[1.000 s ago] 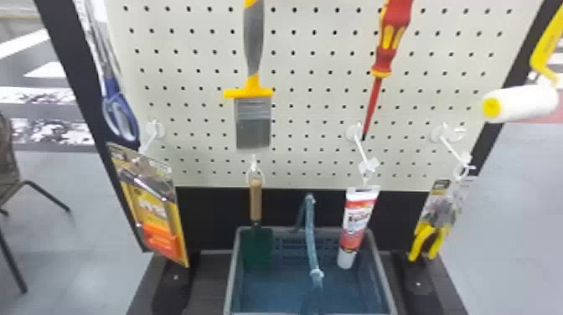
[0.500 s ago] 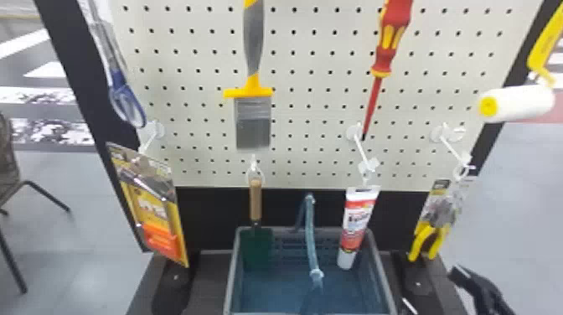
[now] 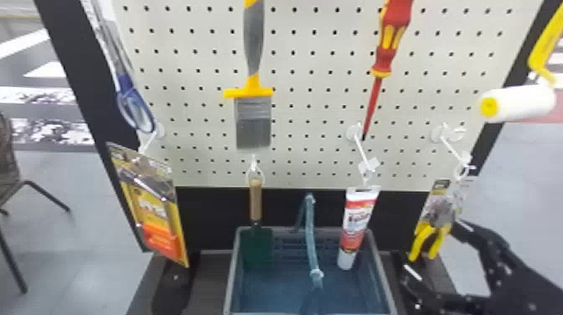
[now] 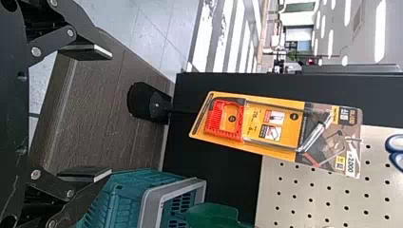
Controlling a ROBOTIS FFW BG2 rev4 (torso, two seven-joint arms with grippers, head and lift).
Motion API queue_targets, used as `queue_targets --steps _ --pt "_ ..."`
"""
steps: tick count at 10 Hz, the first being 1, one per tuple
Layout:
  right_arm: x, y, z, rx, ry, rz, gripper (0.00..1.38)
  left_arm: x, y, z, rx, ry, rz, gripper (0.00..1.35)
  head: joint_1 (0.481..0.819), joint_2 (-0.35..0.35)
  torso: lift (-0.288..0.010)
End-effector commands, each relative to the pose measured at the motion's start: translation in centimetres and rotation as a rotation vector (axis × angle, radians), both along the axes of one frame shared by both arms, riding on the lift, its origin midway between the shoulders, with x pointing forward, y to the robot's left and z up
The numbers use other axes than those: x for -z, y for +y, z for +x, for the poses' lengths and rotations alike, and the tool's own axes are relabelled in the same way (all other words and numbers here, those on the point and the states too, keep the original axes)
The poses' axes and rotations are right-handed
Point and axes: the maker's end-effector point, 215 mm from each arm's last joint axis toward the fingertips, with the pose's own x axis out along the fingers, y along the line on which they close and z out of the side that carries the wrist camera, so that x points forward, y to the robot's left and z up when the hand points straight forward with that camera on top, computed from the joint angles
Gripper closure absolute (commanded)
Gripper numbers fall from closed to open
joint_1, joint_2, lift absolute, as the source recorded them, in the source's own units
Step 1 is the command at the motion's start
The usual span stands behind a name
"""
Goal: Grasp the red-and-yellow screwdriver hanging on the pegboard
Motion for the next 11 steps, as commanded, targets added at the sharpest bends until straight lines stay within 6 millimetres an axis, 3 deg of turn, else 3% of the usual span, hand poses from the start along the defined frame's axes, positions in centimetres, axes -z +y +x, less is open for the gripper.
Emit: queue_targets --steps 1,11 --pt "-2.4 -0.5 0.8 -0.012 -0.044 -0.029 0.25 0.0 -0.1 0.0 0.001 0.0 0.001 0.42 0.549 0.0 -0.1" --pt "-12.3 -0.2 5.5 -0.088 -0.26 0.0 0.2 -0.1 -0.6 1.1 0.025 -0.01 0.002 0.42 0.549 0.0 -0.1"
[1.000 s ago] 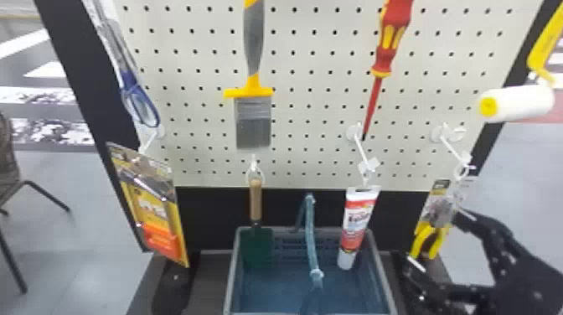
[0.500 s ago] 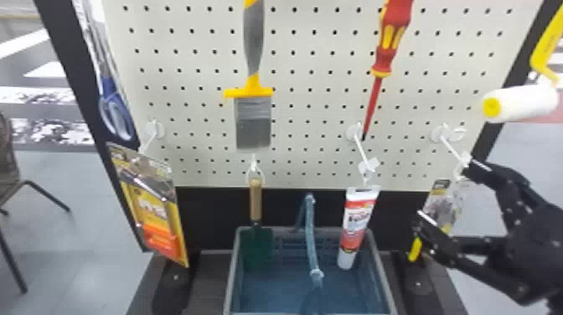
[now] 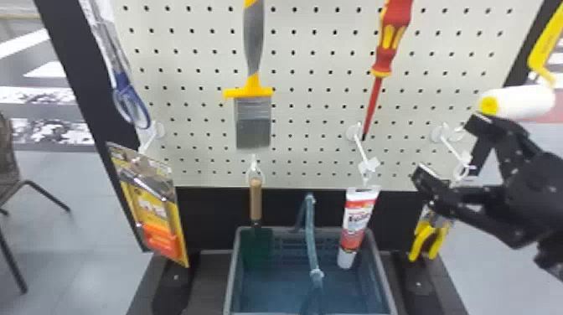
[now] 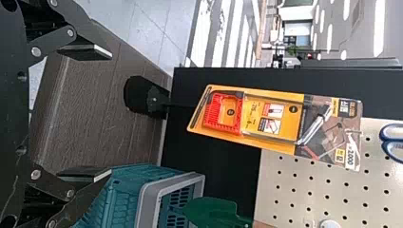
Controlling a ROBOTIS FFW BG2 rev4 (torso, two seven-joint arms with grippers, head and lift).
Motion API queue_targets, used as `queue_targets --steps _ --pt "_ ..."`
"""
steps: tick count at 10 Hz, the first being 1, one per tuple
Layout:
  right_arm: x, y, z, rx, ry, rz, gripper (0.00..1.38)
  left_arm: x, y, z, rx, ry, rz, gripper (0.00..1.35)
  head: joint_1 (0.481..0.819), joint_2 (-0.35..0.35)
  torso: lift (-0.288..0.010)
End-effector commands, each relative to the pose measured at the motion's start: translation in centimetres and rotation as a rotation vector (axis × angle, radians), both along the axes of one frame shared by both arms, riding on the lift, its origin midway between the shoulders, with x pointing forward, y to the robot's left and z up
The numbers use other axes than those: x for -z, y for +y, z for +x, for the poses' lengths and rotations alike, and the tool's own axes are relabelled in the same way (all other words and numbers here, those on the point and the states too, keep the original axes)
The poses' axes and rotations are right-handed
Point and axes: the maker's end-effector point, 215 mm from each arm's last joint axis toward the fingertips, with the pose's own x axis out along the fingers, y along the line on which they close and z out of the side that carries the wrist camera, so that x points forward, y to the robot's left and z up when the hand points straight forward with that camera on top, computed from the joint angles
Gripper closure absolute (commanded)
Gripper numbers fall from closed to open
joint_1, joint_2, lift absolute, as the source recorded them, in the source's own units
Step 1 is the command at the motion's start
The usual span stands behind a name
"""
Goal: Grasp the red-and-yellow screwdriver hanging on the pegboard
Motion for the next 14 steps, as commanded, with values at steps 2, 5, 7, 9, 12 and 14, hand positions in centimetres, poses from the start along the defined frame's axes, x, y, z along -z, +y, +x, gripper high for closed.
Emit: queue_targets --steps 2,5,7,9,12,14 --pt "-2.0 0.9 1.1 -0.058 -0.033 0.03 0.18 0.0 -0.2 0.3 0.005 -0.002 0.0 0.42 0.549 0.0 -0.1" --pt "-3.7 1.1 2.3 -0.101 -0.062 0.056 0.17 0.0 -0.3 0.4 0.009 -0.002 -0.002 0.42 0.549 0.0 -0.1" --pt "-4.8 0.9 3.3 -0.148 -0.063 0.094 0.16 0.0 -0.5 0.7 0.015 -0.004 -0.001 0.42 0.549 0.0 -0.1" --pt "-6.1 1.3 4.2 -0.185 -0.08 0.109 0.13 0.0 -0.6 0.8 0.019 -0.004 -0.001 0.42 0.549 0.0 -0.1" --pt "-6.0 3.2 6.8 -0.289 -0.041 0.209 0.13 -0.1 -0.7 1.1 0.024 -0.009 0.0 0.42 0.549 0.0 -0.1" --pt "-6.4 4.2 7.7 -0.333 -0.031 0.241 0.13 -0.2 -0.8 1.3 0.026 -0.01 -0.001 0.42 0.549 0.0 -0.1"
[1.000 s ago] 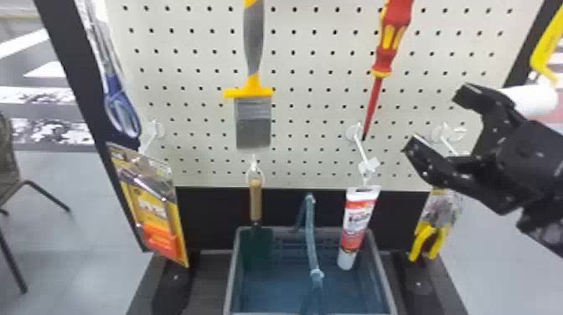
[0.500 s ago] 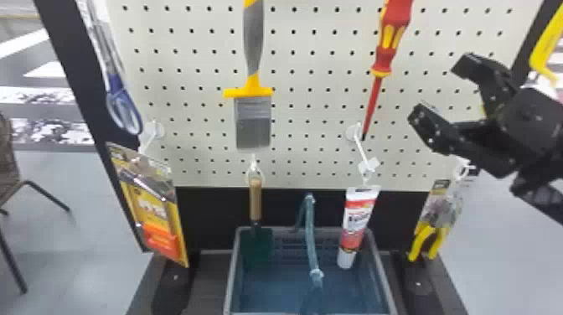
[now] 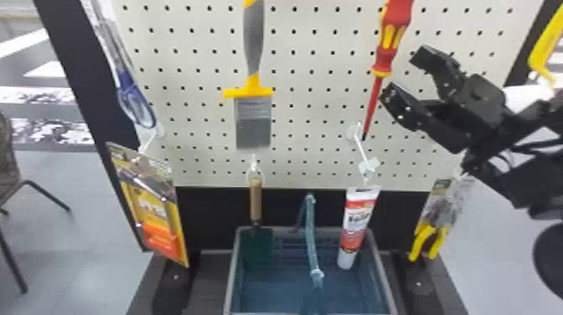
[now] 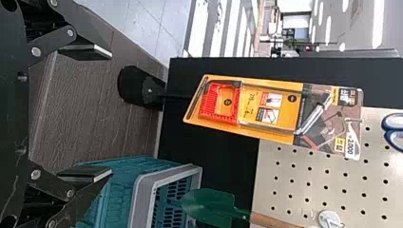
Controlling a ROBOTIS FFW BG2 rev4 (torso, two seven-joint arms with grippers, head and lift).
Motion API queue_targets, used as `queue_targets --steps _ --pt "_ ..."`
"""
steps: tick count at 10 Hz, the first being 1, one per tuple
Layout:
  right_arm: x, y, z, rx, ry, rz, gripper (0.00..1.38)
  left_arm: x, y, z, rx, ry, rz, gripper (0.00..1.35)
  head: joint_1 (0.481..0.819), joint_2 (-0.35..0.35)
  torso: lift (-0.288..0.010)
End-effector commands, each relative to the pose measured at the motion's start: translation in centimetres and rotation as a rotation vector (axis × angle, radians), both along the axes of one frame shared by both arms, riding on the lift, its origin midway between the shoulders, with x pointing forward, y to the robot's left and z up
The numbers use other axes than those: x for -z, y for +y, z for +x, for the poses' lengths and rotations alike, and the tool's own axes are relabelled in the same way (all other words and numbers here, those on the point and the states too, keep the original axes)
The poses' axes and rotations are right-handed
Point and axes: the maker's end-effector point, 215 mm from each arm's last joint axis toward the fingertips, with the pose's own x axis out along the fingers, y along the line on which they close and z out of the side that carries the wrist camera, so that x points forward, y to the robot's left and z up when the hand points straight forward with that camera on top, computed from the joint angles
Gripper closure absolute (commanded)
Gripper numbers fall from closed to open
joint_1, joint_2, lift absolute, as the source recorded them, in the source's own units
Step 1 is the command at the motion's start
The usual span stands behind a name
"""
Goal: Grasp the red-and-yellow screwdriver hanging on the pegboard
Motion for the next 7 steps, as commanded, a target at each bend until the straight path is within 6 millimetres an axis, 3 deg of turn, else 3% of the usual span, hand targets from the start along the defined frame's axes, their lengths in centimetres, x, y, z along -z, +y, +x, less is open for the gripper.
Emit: queue_targets --steps 1,7 --pt "-1.03 0.99 -0.01 -0.034 -0.014 0.012 0.13 0.1 -0.12 0.07 0.003 0.002 -0.001 0.42 0.549 0.0 -0.1" --pt "-1.84 1.73 -0.16 -0.051 -0.026 0.027 0.14 0.31 -0.25 0.12 0.007 0.005 0.001 0.42 0.549 0.0 -0.1"
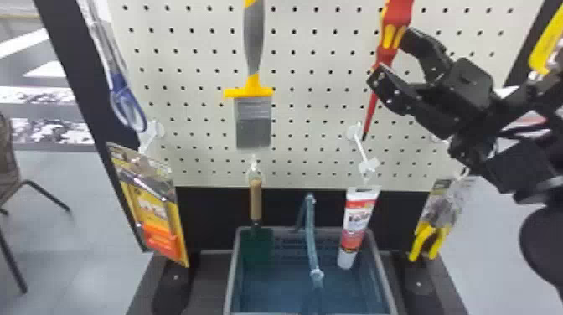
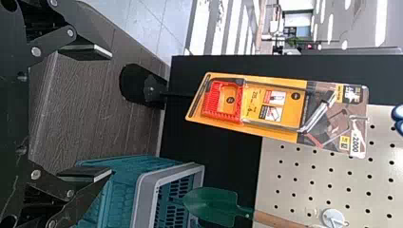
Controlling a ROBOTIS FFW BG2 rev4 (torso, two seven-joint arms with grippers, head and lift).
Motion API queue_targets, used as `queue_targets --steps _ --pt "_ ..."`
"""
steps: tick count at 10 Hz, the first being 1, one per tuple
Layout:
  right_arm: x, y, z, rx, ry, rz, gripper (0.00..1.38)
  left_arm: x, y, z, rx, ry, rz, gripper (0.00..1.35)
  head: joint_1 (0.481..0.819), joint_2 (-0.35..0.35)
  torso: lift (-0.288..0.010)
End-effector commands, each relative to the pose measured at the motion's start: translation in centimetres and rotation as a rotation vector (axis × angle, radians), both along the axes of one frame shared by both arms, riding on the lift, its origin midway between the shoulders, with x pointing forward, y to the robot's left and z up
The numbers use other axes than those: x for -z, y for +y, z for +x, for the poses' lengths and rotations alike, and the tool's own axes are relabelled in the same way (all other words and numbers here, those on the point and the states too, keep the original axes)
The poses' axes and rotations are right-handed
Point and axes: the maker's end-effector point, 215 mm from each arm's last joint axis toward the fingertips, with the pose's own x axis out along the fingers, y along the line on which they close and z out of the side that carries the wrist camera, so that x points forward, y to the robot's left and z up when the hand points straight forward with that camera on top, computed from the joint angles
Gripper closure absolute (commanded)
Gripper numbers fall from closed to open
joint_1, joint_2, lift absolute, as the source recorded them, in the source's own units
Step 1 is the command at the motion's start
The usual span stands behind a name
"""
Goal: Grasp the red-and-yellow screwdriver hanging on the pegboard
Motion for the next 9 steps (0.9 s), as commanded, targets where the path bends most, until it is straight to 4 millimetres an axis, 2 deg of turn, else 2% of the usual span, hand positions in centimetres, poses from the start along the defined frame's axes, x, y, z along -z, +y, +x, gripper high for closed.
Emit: queue_targets --steps 1,2,3,4,5,6,7,8,9 --pt "0.18 -0.07 0.08 -0.004 0.011 0.013 0.3 -0.05 0.0 0.09 0.0 -0.002 0.0 0.42 0.549 0.0 -0.1" --pt "0.36 -0.18 0.17 0.0 0.019 0.025 0.54 -0.04 0.0 0.08 0.001 -0.002 0.001 0.42 0.549 0.0 -0.1" --pt "0.39 -0.22 0.17 -0.001 0.027 0.039 0.68 -0.04 0.0 0.08 0.001 -0.002 0.001 0.42 0.549 0.0 -0.1" --pt "0.34 -0.31 0.22 0.004 0.027 0.045 0.9 -0.05 0.0 0.09 0.0 -0.002 0.0 0.42 0.549 0.0 -0.1" --pt "0.31 -0.33 0.22 0.008 0.026 0.047 1.01 0.01 0.0 0.0 0.0 0.0 0.0 0.42 0.549 0.0 -0.1" --pt "0.17 -0.28 0.11 0.011 0.019 0.043 1.03 0.01 0.0 0.0 0.0 0.0 0.0 0.42 0.549 0.0 -0.1" --pt "-0.02 -0.39 0.14 0.018 0.012 0.047 1.19 0.01 -0.04 0.0 0.001 0.0 0.0 0.42 0.549 0.0 -0.1" --pt "-0.19 -0.46 0.09 0.03 0.006 0.049 1.28 0.01 -0.04 0.0 0.001 0.0 0.0 0.42 0.549 0.0 -0.1" --pt "-0.11 -0.48 0.14 0.033 0.009 0.051 1.28 0.01 -0.04 0.0 0.001 0.0 0.0 0.42 0.549 0.0 -0.1"
